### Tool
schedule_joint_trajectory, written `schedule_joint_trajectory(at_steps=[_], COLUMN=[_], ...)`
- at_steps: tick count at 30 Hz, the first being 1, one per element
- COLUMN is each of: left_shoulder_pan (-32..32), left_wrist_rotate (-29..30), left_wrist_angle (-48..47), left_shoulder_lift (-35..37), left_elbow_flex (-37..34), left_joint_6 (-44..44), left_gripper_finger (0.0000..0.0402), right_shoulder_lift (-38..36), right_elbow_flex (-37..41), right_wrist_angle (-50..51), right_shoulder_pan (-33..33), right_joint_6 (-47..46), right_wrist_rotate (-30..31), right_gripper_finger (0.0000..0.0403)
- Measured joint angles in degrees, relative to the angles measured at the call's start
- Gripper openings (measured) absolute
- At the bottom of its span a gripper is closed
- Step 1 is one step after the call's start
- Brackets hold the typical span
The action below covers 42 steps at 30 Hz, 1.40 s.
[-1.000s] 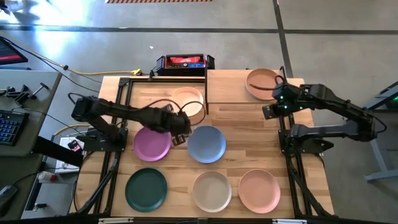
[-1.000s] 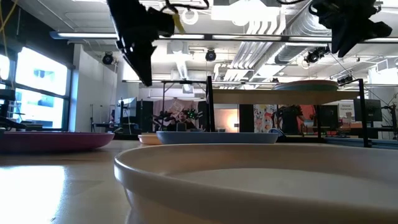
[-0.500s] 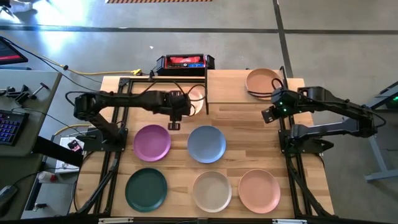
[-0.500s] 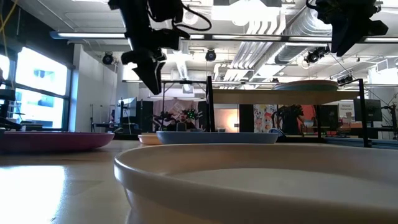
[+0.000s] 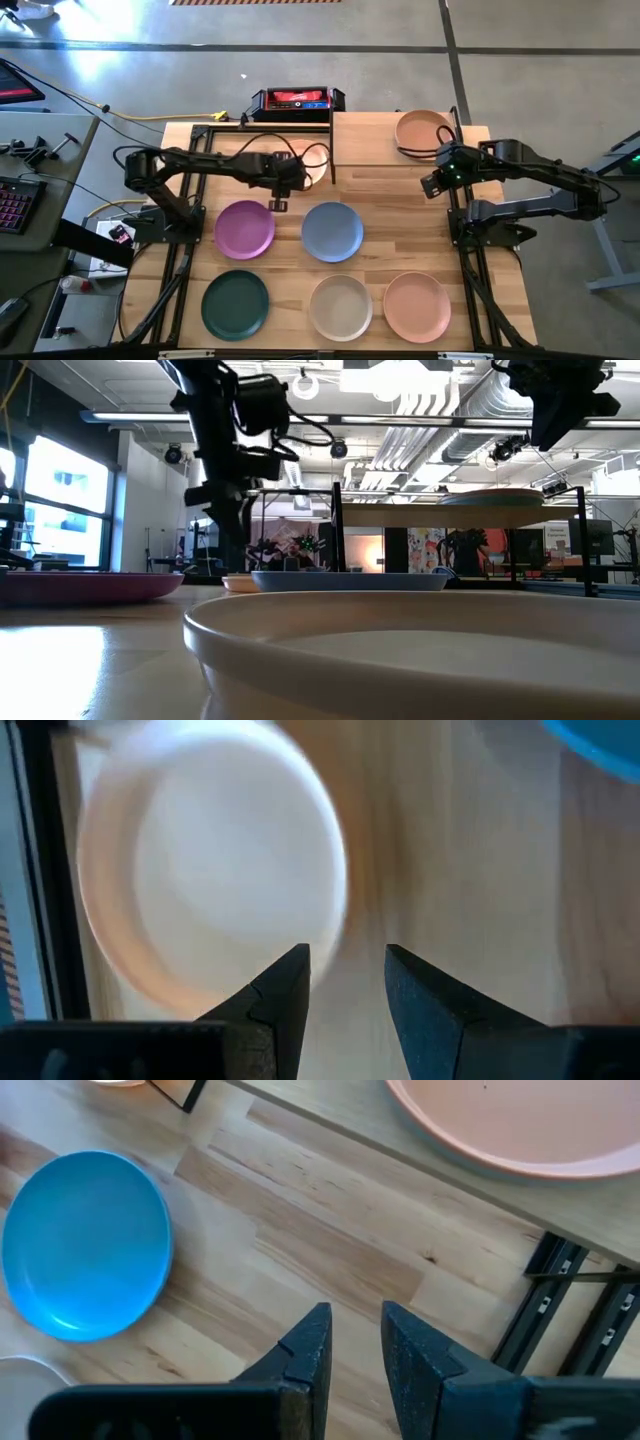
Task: Place and stack plates onto a shelf
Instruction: Stack the light orange plate on top of the dark orange stacked plates on the shelf
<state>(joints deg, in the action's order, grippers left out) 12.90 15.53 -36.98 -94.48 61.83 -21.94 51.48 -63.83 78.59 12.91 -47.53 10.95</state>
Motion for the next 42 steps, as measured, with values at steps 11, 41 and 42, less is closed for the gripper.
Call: schedule_joint_trajectory(at_steps=[11, 41, 42], left_shoulder_pan=[1.78, 3.78, 3.57], left_wrist_rotate=[2.65, -3.41, -3.40], left_wrist_angle=[2.25, 4.87, 4.41], left_shoulder_lift=[-8.13, -11.55, -11.40], left_elbow_flex=[-0.20, -0.07, -0.07], left_joint_6=[-2.34, 0.95, 1.24], left_gripper_finger=[0.0122, 0.0007, 0.0006], right_shoulder_lift=[-0.01, 0.00, 0.00], right_elbow_flex=[0.00, 0.00, 0.00], right_wrist_angle=[-0.02, -0.07, -0.07], right_shoulder_pan=[0.00, 0.00, 0.00], right_joint_6=[-0.44, -2.58, -2.58], right_wrist_rotate=[0.44, 0.80, 0.80], right_gripper_finger=[0.0069, 0.0069, 0.0069])
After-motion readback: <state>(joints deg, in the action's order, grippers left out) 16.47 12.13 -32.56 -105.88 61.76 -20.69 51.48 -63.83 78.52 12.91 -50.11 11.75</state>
